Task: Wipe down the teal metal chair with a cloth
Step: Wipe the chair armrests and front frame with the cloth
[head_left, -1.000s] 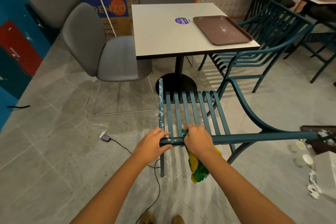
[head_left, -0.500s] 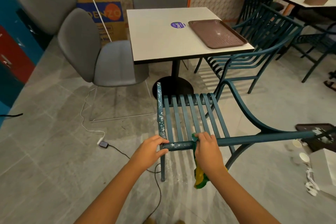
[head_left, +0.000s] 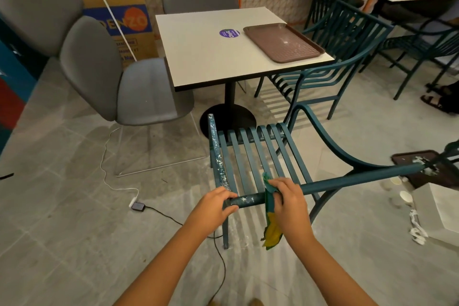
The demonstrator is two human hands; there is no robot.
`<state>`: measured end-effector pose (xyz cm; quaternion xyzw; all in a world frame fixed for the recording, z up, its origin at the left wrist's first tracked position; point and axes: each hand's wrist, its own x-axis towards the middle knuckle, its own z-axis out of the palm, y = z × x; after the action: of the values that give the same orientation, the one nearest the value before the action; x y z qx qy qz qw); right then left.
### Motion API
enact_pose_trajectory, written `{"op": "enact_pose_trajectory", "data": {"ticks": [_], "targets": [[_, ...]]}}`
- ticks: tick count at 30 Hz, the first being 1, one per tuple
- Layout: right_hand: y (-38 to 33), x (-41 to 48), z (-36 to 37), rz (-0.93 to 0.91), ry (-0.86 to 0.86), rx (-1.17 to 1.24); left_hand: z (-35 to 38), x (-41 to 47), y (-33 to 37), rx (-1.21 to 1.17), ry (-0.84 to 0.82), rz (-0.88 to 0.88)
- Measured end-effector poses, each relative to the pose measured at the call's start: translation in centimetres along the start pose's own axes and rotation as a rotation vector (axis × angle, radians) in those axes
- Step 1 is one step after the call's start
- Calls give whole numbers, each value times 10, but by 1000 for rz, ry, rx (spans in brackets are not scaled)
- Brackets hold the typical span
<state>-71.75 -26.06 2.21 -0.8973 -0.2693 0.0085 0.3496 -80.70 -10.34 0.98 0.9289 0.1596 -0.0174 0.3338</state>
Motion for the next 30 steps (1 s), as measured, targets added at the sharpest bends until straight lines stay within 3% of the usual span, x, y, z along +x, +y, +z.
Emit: {"op": "enact_pose_trajectory", "data": {"ticks": [6, 15, 20, 24, 30], "targets": [[3, -10, 4, 35, -155, -152, -1, 0, -3, -27, -23, 12], [-15, -27, 33, 13, 4, -143, -1, 1, -3, -42, -10, 26], [-21, -23, 27, -19, -40, -107, -1, 1, -3, -59, -8, 18], [-12, -5, -1, 62, -15, -84, -2, -1, -3, -78, -12, 4], [4, 7, -4, 64, -125, -304, -1, -2, -2, -96, 0, -13]]}}
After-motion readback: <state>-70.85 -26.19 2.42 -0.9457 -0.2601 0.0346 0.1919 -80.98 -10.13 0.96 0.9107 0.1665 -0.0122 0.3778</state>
